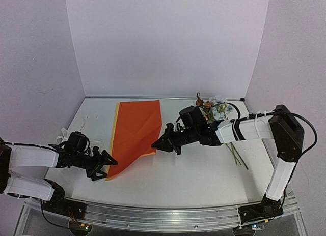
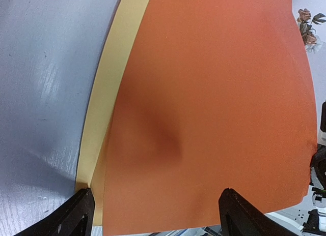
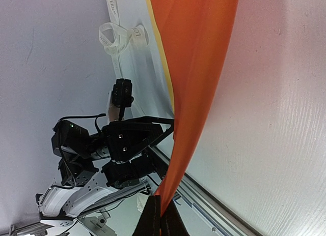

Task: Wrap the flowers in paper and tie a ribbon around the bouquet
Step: Pass from the right arm to the left

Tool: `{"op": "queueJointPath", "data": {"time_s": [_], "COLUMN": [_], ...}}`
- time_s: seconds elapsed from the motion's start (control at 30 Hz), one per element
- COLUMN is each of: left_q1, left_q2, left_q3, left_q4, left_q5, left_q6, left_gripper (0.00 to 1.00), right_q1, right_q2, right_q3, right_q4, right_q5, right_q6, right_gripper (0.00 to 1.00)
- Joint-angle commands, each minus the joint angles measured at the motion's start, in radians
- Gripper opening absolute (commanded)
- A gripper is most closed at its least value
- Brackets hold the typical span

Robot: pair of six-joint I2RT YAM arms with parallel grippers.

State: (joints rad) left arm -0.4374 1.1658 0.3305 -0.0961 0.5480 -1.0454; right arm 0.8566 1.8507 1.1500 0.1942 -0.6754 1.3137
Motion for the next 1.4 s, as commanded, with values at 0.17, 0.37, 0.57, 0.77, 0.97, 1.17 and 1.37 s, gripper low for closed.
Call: {"op": "queueJointPath", "data": {"time_s": [0.17,0.37,0.57,0.77,0.97,1.17,1.37], "left_q1": [0.006,0.007,0.006,0.006,0.007,0.008,0.008], "left_q2": [-0.044,-0.051,-0.095,-0.108,-0.100,-0.097,-0.098], "left_q3": [-0.042,-0.117,-0.178,-0.192,-0.211,-0.264,-0.282], "left_q4": [0.157,0.374,0.469,0.503,0.558,0.663,0.701], "left_q5": [0.044,0.068,0.049,0.020,-0.022,-0.066,-0.106], "left_q6": [-0.138,-0.310,-0.425,-0.447,-0.457,-0.525,-0.532], "left_gripper": [0.87,0.78,0.71,0.65,0.60,0.62,0.69], "right_q1": [-0.006,-0.007,-0.006,-0.007,-0.006,-0.006,-0.006], "right_q2": [-0.050,-0.055,-0.066,-0.067,-0.074,-0.080,-0.082], "right_q3": [0.022,-0.003,-0.025,-0.036,-0.058,-0.079,-0.095], "right_q4": [0.050,0.064,0.075,0.082,0.085,0.088,0.091], "right_q5": [-0.011,-0.006,-0.001,-0.001,0.000,0.006,0.007], "right_q6": [0.015,0.021,0.024,0.025,0.025,0.022,0.021], "right_gripper": [0.01,0.01,0.01,0.01,0.01,0.01,0.01]}}
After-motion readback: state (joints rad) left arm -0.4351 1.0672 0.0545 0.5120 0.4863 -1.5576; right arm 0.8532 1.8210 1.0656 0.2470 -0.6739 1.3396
